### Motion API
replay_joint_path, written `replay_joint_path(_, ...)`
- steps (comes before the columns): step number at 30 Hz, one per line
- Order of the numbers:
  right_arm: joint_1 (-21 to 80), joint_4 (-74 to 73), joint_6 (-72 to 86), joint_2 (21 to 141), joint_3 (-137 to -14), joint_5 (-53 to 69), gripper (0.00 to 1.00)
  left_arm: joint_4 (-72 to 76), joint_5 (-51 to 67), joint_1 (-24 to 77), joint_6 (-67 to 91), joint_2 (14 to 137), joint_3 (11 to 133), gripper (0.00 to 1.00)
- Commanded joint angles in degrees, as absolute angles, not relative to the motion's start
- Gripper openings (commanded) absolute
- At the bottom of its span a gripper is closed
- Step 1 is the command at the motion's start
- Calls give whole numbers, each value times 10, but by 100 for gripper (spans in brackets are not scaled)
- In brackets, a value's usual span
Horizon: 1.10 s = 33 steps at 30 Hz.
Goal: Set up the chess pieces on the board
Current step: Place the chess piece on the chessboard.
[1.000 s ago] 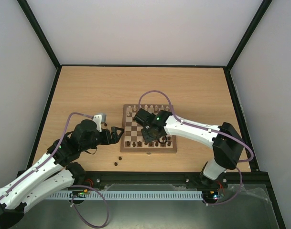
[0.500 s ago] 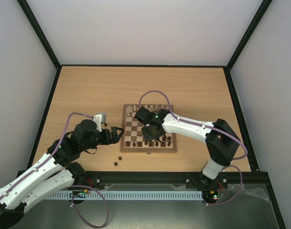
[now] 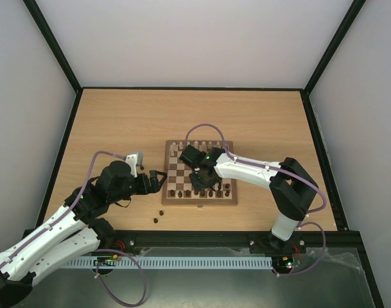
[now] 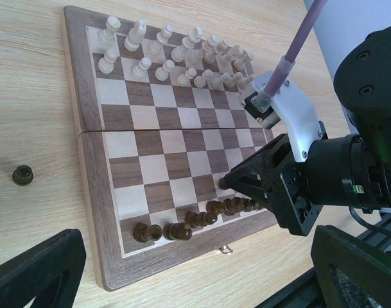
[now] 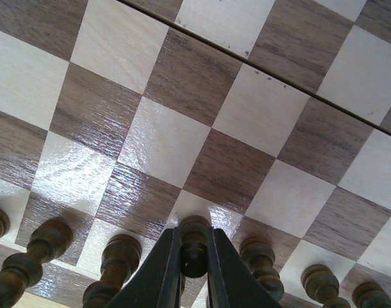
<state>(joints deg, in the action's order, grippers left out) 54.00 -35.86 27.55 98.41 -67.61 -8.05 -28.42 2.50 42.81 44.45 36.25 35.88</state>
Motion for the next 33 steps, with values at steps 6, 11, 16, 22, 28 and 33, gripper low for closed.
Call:
replay_joint_path(6,537,-369,272,994,-665,-83,6,-280,20,425,448,360,354,99)
replay_joint_path(11,538,-369,272,992,-667,-83,13,-280,20,425,448,360,353,99)
replay_joint_path(16,538,-364,273,972,-674,-73,31,-288,3,425,456,362,358,99)
replay_joint_path(22,538,-357,260,939,-684,-70,53,-317,-28,424,461,407,396,99)
replay_joint_path(28,538,-359,252,856,-665,-75,68,-338,-59,423,466,458,436,99)
replay_joint_path(33,537,-363,246,761,-641,-79,75,-344,-76,421,475,502,450,99)
